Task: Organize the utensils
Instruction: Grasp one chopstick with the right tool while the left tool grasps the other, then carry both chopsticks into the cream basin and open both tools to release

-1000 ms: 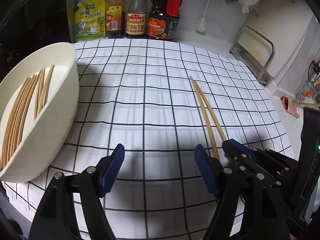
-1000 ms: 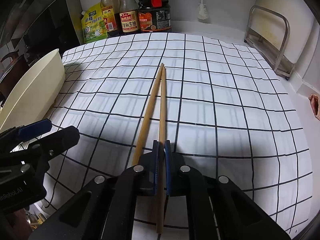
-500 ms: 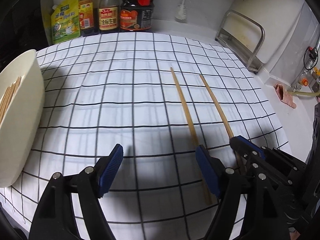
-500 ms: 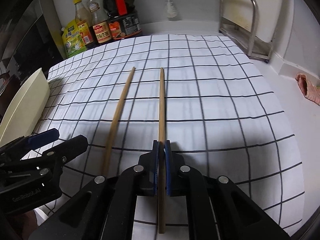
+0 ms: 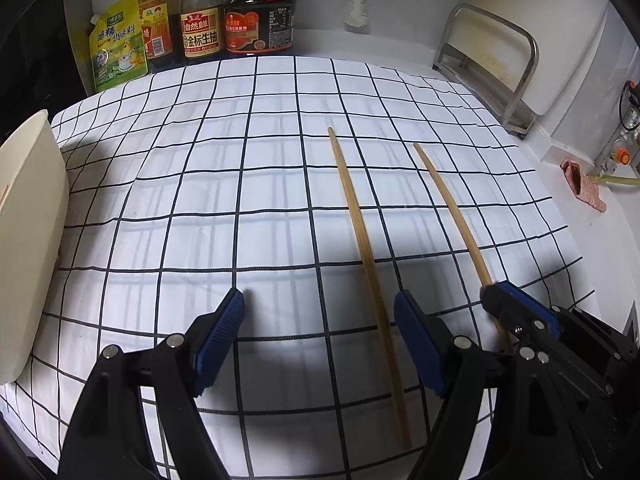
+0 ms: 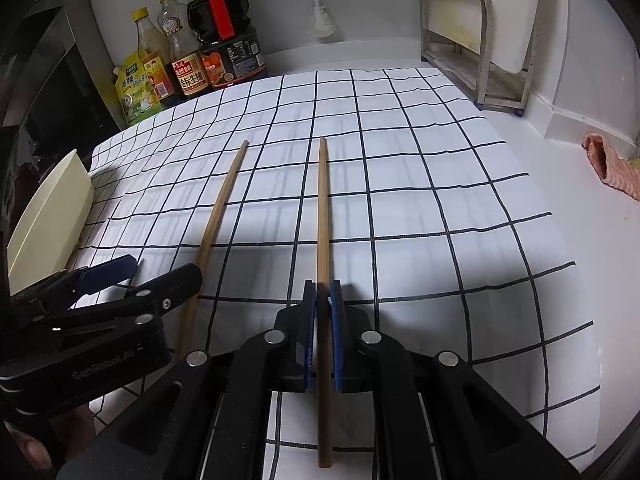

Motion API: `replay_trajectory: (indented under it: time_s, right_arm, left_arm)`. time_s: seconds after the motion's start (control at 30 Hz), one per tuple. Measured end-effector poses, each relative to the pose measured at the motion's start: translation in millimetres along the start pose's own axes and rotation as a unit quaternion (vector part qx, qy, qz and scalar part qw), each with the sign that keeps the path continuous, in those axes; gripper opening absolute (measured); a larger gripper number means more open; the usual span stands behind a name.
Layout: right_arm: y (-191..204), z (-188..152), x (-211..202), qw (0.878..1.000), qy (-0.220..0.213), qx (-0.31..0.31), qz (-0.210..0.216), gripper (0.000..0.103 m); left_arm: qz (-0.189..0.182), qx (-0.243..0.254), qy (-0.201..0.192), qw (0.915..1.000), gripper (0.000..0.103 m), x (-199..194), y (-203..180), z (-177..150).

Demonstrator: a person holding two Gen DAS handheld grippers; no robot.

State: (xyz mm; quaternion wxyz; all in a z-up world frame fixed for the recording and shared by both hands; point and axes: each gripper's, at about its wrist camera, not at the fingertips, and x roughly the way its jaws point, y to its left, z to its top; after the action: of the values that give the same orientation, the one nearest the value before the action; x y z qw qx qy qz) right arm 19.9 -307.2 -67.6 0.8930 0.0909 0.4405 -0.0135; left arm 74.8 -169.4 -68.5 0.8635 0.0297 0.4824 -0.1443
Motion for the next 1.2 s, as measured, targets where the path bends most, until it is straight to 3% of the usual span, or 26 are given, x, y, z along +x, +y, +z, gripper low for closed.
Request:
replay_trajectory:
  time_s: [0.03,0.1,0.43,0.53,0.67,0.7,0.73,0.77,1.03,1.2]
  right_arm:
    - [0,0,-1,1.0,-0.001,-0.003,-0.003,0.031]
    - [-1,0,-1,1.0,-0.001,-0.009,-0.01,0.033]
    - [-1,-1,0,0.999,0.0,-0.021,-0.028,0.033]
    - [2,-2,1,0.999,-0.002,-0.027,-0.033,0.033]
    - [8,-3,3,0.998,-0.004,-0.044,-0.047,0.033]
    - [12,-4,3,0.997,-0.005,-0.053,-0.052,0.026]
    - [13,-4,3,0.997,-0.005,-0.055,-0.049,0.014]
    - [14,-4,3,0.997,-0.005,-0.057,-0.046,0.009]
    - [10,-3,0,0.999,-0.008,-0.03,-0.011,0.006]
    - [26,3,-17,0.999,-0.025,-0.021,0.01,0.006]
  left_arm:
    - [0.002,0.001,0.0,1.0,0.076,1,-1,0]
    - [0.007,0.003,0.0,1.0,0.076,2,-2,2]
    - [0.037,0.023,-0.004,0.999,0.075,7,-9,2]
    - [0.038,0.026,-0.008,0.9989,0.067,5,-10,1]
    - [0.03,0.033,-0.012,0.9989,0.037,2,-15,1]
    - [0.028,0.035,-0.012,0.9989,0.023,1,-16,1]
    - [0.025,0.037,-0.011,0.999,0.017,1,-17,1]
    - [0.023,0.038,-0.009,0.999,0.008,0,-17,0]
    - [0.005,0.035,-0.003,0.9994,0.007,-8,-9,-6]
    - [0.001,0.025,-0.02,0.9995,0.007,-33,9,-6]
